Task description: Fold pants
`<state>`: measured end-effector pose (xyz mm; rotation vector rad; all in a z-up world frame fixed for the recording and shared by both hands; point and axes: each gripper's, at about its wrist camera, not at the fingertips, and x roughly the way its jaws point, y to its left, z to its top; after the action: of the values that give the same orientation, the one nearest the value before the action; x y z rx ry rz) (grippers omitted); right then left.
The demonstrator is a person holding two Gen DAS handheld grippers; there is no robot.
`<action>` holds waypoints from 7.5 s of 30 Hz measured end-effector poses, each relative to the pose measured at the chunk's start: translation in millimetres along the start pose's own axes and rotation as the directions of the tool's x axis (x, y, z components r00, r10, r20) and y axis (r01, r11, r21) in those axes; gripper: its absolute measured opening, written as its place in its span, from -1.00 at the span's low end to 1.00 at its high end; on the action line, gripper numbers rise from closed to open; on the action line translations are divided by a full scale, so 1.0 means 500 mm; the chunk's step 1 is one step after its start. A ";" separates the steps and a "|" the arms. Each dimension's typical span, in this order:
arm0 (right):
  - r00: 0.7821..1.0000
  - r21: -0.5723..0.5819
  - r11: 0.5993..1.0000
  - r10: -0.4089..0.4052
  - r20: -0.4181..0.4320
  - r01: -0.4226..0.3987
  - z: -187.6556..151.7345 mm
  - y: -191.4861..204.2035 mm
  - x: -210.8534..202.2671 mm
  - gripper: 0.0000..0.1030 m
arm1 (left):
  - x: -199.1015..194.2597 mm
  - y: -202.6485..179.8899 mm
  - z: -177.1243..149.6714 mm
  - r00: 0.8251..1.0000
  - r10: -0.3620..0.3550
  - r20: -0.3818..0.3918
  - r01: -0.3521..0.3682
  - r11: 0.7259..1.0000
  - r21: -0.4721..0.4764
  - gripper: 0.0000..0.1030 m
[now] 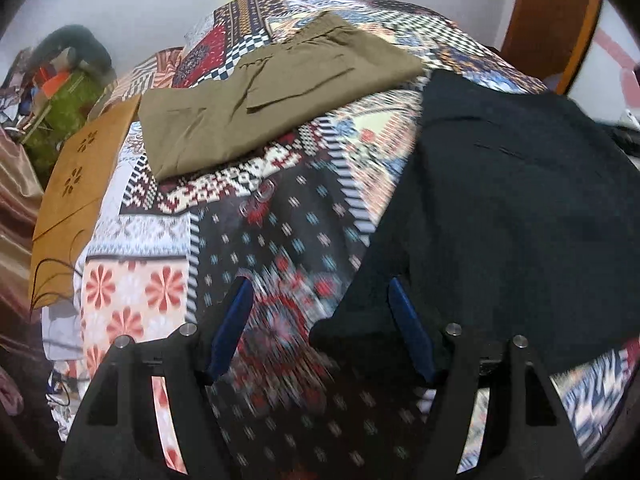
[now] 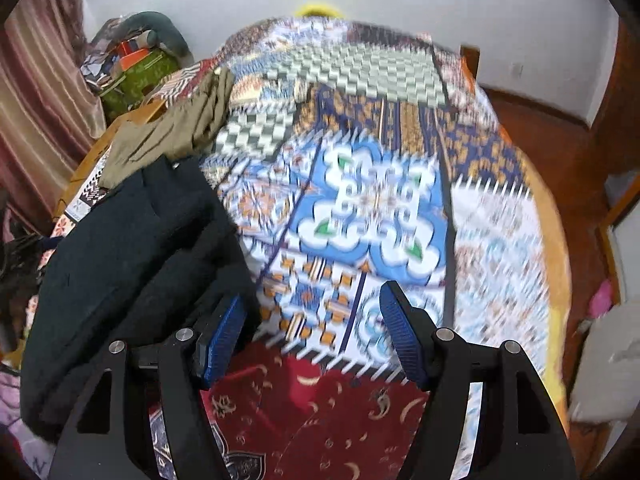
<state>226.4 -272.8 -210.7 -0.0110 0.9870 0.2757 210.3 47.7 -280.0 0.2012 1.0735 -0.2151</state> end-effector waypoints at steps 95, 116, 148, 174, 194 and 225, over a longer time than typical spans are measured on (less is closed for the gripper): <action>0.911 0.227 0.906 0.392 -0.129 -0.357 -0.050 0.031 0.048 0.56 | 0.057 -0.102 0.113 0.879 -0.471 -0.069 0.455 0.873 -0.175 0.66; 0.904 0.189 0.899 0.416 -0.093 -0.395 -0.009 0.063 0.070 0.23 | 0.068 -0.140 0.167 0.891 -0.450 -0.056 0.443 0.890 -0.105 0.33; 0.915 -0.051 0.932 0.363 0.175 -0.359 0.165 0.121 -0.062 -0.52 | -0.159 -0.049 0.253 0.908 -0.274 0.316 0.301 0.953 -0.040 -0.35; 0.890 -0.136 0.897 0.436 0.133 -0.420 0.397 0.314 0.189 -0.52 | -0.022 0.280 0.360 0.933 -0.132 0.334 0.210 0.955 -0.211 -0.35; 0.941 -0.156 0.928 0.333 -0.058 -0.338 0.412 0.322 0.369 -0.28 | 0.211 0.375 0.369 0.961 -0.188 0.204 0.253 0.894 -0.370 -0.31; 0.973 -0.310 0.928 0.228 0.030 -0.207 0.329 0.346 0.269 -0.12 | 0.147 0.217 0.300 0.974 0.021 0.227 0.025 0.980 -0.197 -0.32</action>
<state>390.5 -53.5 -210.6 -0.1741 0.8725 0.6285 400.6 106.5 -269.4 -0.0054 0.8599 -0.1276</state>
